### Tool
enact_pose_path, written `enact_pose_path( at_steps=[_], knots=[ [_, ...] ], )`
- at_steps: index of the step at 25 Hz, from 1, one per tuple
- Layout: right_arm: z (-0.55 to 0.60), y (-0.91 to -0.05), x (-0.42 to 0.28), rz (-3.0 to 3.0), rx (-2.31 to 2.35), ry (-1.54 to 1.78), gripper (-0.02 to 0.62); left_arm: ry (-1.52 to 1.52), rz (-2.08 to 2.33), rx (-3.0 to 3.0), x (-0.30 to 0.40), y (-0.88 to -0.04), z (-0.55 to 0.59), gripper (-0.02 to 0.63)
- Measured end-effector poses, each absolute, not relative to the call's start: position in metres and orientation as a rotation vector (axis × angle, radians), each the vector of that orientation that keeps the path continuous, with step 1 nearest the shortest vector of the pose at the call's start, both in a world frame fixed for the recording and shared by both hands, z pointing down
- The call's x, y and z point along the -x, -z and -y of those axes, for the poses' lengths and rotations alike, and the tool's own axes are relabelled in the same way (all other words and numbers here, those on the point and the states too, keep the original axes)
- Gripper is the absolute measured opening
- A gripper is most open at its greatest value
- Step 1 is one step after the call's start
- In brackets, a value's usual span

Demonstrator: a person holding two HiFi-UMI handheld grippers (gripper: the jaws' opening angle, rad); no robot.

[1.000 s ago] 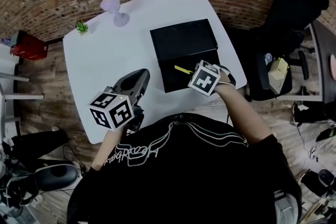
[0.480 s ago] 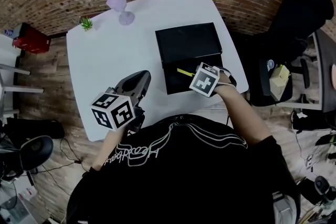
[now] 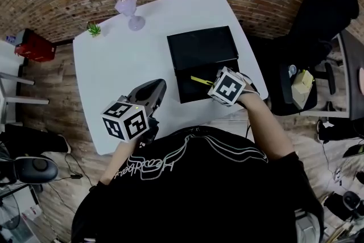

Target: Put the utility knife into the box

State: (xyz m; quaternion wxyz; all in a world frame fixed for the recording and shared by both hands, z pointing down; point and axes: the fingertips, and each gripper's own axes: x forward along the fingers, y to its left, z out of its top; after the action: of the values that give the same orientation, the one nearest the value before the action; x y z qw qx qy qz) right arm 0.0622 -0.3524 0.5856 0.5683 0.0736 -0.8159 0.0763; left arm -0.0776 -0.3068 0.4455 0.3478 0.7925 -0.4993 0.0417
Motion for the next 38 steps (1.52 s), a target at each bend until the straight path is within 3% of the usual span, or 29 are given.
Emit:
enact_pose_path(
  at_steps=[6,9,14,24,38],
  knots=[
    [0.343,-0.528,-0.043,2.212,-0.189,-0.307,0.224,-0.118,1.252,-2.091,0.064,-0.436,0.306,0.032],
    [0.338,-0.491,-0.036,2.391,-0.216,-0.411,0.165,-0.130,1.220,-2.116,0.055,-0.431,0.309,0.032],
    [0.323,-0.439,-0.031,2.641,-0.200,-0.493,0.003,-0.141,1.168,-2.180,0.039,-0.417,0.313,0.032],
    [0.331,-0.390,-0.037,2.891,-0.424,-0.469,0.002,-0.122,1.112,-2.242,0.031,-0.401,0.317,0.032],
    [0.339,-0.401,-0.040,2.862,-0.477,-0.467,0.002,-0.111,1.091,-2.241,0.029,-0.411,0.330,0.032]
  ],
)
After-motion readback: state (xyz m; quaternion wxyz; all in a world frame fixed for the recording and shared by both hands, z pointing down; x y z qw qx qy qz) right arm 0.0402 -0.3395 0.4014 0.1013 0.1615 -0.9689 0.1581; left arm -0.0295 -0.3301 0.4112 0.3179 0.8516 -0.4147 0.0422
